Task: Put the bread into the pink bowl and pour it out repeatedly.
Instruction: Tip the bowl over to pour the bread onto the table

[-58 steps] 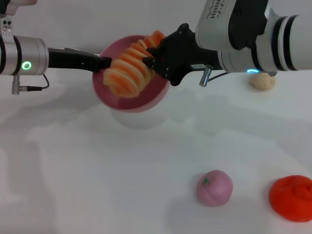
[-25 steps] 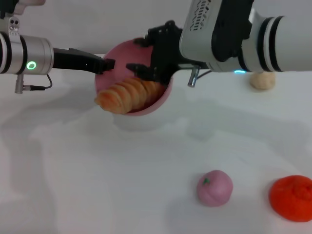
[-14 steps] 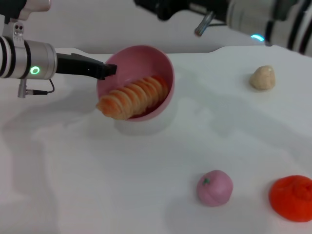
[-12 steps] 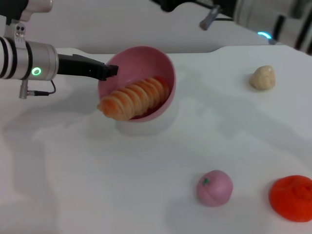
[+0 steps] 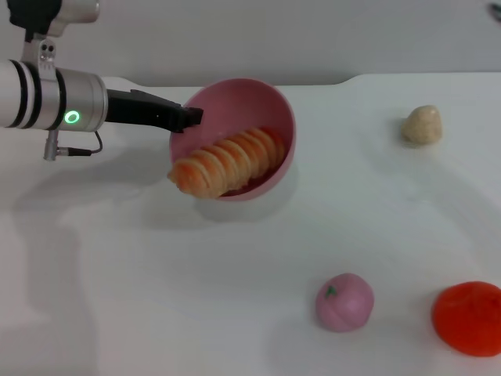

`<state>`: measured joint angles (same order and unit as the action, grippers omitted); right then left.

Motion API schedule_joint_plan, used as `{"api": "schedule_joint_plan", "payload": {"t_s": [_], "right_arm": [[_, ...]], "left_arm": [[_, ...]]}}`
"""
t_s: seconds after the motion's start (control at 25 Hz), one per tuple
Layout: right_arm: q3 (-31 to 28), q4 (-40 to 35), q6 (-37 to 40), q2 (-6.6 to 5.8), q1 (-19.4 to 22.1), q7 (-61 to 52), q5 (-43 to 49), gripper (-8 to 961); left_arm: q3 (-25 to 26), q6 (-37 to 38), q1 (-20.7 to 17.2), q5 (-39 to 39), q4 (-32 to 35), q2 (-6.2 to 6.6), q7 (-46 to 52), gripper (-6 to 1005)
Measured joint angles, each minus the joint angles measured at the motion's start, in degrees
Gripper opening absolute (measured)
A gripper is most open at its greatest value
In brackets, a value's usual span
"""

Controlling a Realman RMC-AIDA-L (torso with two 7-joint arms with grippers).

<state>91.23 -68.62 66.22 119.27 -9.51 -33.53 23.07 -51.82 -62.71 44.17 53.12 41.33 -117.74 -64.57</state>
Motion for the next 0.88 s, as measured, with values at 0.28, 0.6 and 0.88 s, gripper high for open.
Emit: {"api": "schedule_joint_plan", "payload": {"t_s": [0.28,0.6,0.88], "right_arm": [[-6.6,11.3,8.2,0.00,1.1,2.9,-5.8,503],[-14.7,19.2,11.0,-0.15,1.1,6.2,-7.5,503],[-18.3,21.0,11.2,-0.18,1.6,8.5,-7.5,503]], "left_arm": [[-9.1,3.0,0.1,6.7,-0.1,-0.35,0.0,33],[-23.5,10.9,0.1,23.0,0.0,-0.73,-4.4,34],[-34.7,16.8,-0.6,41.0,0.0,-0.97,-11.3,34]]}}
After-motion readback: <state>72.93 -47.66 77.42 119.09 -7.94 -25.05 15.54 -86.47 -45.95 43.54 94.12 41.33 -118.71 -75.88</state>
